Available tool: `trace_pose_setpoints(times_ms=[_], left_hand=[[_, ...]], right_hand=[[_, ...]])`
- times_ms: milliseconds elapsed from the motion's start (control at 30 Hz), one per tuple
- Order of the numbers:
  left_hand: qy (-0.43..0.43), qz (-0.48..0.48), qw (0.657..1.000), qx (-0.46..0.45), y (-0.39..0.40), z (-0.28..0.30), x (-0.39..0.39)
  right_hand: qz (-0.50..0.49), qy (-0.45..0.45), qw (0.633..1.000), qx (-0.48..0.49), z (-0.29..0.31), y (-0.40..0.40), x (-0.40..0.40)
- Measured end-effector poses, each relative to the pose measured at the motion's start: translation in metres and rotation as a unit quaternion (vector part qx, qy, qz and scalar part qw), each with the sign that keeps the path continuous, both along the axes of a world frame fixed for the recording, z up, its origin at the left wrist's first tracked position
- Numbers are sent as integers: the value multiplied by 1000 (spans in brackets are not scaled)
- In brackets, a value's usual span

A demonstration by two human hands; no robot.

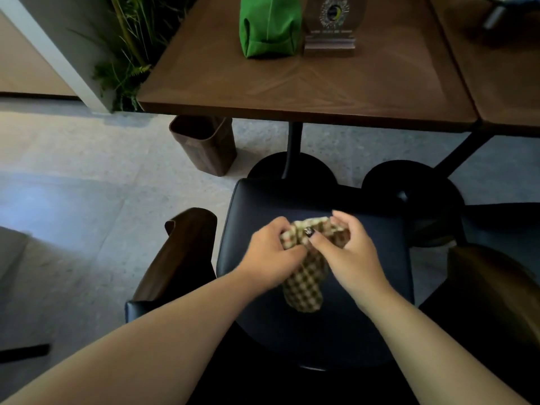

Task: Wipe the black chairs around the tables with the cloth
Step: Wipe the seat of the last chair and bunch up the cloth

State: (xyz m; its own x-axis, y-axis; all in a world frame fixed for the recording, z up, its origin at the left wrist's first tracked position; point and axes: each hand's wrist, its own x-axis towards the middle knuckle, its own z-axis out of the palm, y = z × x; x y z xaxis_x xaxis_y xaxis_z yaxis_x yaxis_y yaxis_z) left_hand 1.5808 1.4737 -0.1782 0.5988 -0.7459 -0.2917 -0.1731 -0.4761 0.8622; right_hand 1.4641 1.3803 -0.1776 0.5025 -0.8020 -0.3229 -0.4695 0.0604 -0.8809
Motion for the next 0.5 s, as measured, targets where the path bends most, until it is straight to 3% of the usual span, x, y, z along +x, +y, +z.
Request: trace_pose_setpoints(times_ms=[133,300,400,500], left_hand=[[142,2,990,-11,-26,-13,1],[232,32,972,-12,-34,-16,5],[262,57,963,-29,-37,-17,7],[277,143,949,-53,-44,-19,15]], right_hand=[[-92,-44,982,156,-15,-10,-7],[-92,-101,944,300,-21,-18,-16],[-93,-90,932,339,-20,-16,-18],[-89,-38,944,316,-22,-16,-19]])
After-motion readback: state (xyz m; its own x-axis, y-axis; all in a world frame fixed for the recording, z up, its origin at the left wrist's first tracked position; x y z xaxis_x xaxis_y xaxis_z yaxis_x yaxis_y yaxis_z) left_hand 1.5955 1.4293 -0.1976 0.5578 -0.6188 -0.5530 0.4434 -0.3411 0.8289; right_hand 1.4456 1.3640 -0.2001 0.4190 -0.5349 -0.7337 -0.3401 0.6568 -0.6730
